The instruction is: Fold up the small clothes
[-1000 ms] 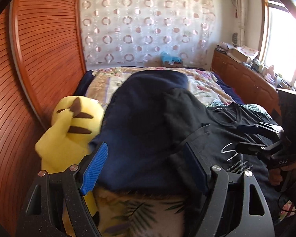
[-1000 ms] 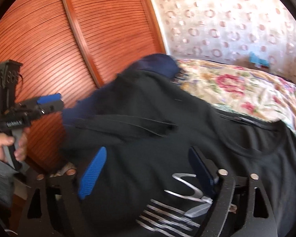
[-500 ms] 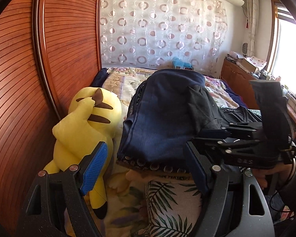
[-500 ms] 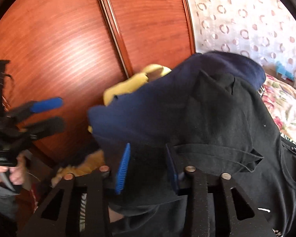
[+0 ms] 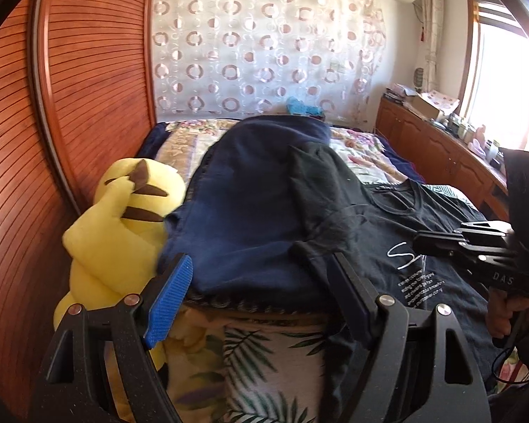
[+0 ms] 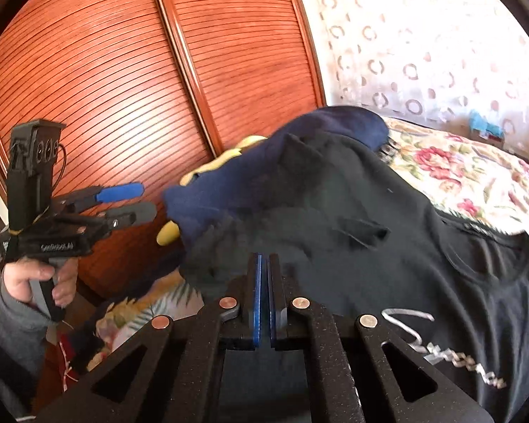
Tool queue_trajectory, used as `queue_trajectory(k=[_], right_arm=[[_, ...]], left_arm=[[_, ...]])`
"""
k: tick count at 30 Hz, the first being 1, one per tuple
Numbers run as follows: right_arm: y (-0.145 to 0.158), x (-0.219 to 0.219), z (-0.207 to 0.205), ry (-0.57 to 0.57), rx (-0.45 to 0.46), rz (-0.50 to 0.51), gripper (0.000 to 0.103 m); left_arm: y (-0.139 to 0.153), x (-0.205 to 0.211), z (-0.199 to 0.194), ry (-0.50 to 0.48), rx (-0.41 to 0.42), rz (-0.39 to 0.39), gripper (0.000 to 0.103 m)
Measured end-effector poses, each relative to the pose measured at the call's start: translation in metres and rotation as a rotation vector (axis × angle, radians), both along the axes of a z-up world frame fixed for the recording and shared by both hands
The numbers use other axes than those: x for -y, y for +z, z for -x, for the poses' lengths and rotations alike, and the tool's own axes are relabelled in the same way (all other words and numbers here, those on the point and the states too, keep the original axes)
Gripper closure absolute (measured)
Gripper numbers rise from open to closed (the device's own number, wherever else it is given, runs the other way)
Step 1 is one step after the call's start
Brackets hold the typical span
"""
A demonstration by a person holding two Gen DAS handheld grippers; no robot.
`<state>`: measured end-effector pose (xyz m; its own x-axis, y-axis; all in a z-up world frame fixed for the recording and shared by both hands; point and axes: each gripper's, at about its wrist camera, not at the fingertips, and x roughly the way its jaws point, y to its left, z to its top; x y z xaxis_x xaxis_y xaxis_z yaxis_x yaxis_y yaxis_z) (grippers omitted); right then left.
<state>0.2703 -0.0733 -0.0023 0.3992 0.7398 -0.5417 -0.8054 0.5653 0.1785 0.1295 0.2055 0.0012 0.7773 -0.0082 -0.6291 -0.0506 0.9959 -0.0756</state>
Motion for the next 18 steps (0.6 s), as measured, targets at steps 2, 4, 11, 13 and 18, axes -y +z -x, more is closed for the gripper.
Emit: queue_trajectory(k=[2, 4, 11, 13, 18], right_arm=[[-0.002, -0.002, 0.002, -0.014, 0.008, 0.005, 0.100], [-0.005, -0.004, -0.001, -0.029, 0.002, -0.002, 0.100], [-0.001, -0.002, 0.003, -0.081, 0.027, 0.018, 0.096], [0.000, 0.002, 0.004, -0.099, 0.032, 0.020, 0.090], [0.002, 0.016, 0.014, -0.130, 0.025, 0.008, 0.087]], left_arm=[[-0.002, 0.004, -0.006, -0.020, 0.001, 0.015, 0.024], [-0.006, 0.009, -0.013, -0.055, -0.009, 0.059, 0.033], [-0.031, 0.022, -0.047, -0.065, -0.140, 0.102, 0.064], [-0.035, 0.024, -0.050, -0.060, -0.149, 0.107, 0.064], [-0.023, 0.042, -0.039, -0.089, -0.095, 0.048, 0.098]])
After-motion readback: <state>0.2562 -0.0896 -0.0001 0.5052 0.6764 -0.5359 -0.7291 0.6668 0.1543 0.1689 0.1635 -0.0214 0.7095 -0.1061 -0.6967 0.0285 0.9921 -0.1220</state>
